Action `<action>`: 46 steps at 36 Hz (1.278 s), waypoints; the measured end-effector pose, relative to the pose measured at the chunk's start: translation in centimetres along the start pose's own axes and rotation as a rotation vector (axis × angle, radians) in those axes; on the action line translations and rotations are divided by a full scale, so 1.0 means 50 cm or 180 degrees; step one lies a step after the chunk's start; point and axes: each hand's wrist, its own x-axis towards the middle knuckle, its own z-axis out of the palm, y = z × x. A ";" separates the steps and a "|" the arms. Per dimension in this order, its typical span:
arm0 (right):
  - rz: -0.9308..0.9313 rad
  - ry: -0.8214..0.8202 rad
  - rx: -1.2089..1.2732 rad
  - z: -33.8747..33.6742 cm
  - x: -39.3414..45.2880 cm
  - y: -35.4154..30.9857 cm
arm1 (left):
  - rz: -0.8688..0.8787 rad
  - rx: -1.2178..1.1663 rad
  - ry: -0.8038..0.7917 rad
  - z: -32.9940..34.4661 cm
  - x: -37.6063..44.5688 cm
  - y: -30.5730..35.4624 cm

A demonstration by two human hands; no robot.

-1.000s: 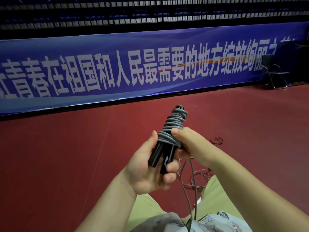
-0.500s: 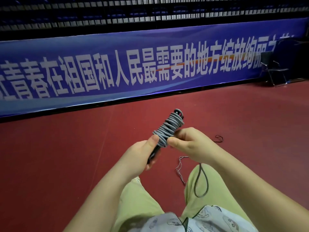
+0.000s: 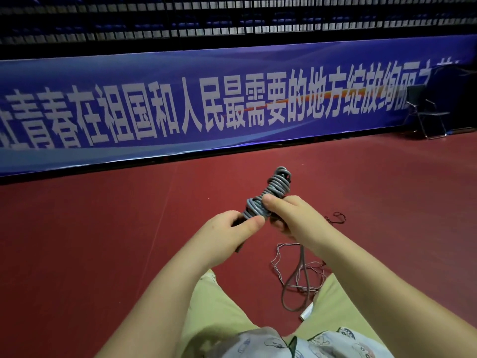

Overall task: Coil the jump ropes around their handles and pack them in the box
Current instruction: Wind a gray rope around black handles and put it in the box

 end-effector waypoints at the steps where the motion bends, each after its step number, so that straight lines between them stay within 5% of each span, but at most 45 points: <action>1: -0.0045 -0.0018 0.0038 -0.001 -0.001 -0.001 | -0.0100 -0.0331 -0.0240 -0.002 -0.001 0.005; 8: 0.0016 -0.0023 0.0631 -0.006 -0.003 -0.005 | -0.0688 -0.2990 -0.1782 0.000 -0.010 0.015; 13: -0.0199 -0.0350 0.0773 -0.004 0.003 0.001 | -0.0819 -0.3430 -0.2163 0.011 -0.010 0.015; 23: -0.0187 -0.0911 0.0489 -0.029 0.006 -0.002 | -0.0758 -0.2751 -0.1497 0.000 -0.015 0.008; 37: -0.0076 0.0122 -0.0795 -0.039 0.003 0.013 | -0.0205 -0.1129 -0.0322 -0.002 0.000 0.009; 46: 0.0045 0.0277 -0.0402 -0.024 0.008 0.035 | 0.0175 0.0586 0.0409 0.000 0.008 0.002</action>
